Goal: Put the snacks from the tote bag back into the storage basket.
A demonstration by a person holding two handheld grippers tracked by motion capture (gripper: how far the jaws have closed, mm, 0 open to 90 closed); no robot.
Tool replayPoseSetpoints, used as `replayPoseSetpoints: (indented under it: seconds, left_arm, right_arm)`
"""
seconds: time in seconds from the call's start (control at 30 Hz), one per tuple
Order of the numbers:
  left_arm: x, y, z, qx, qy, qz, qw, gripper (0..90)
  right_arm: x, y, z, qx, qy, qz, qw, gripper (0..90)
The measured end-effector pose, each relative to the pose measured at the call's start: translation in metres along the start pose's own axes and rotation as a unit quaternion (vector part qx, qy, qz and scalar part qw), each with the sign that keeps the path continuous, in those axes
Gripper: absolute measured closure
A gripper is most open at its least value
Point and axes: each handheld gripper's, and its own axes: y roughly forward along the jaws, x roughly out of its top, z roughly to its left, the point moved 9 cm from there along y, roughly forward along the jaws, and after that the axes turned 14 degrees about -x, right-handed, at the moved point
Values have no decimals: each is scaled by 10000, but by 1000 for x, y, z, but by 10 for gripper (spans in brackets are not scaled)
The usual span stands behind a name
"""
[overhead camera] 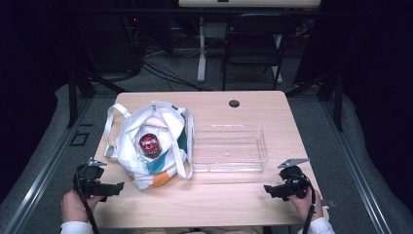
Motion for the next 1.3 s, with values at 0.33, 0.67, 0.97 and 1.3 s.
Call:
replayPoseSetpoints:
  seconds: [0.33, 0.67, 0.97, 1.3]
  left_arm:
    - [7, -7, -7, -70, 36, -59, 10000, 1]
    - [21, -17, -15, -149, 105, -140, 9997, 3]
    - [50, -28, -23, -121, 286, -378, 9988, 2]
    - [86, -23, -36, -164, 531, -421, 9976, 2]
  right_arm:
    - [1, 0, -1, -40, 8, -33, 10000, 136]
    - [1, -1, -1, -17, 15, -49, 10000, 136]
    - [1, -1, -1, -11, 30, -41, 10000, 136]
    - [0, 0, -1, -36, 24, -21, 10000, 136]
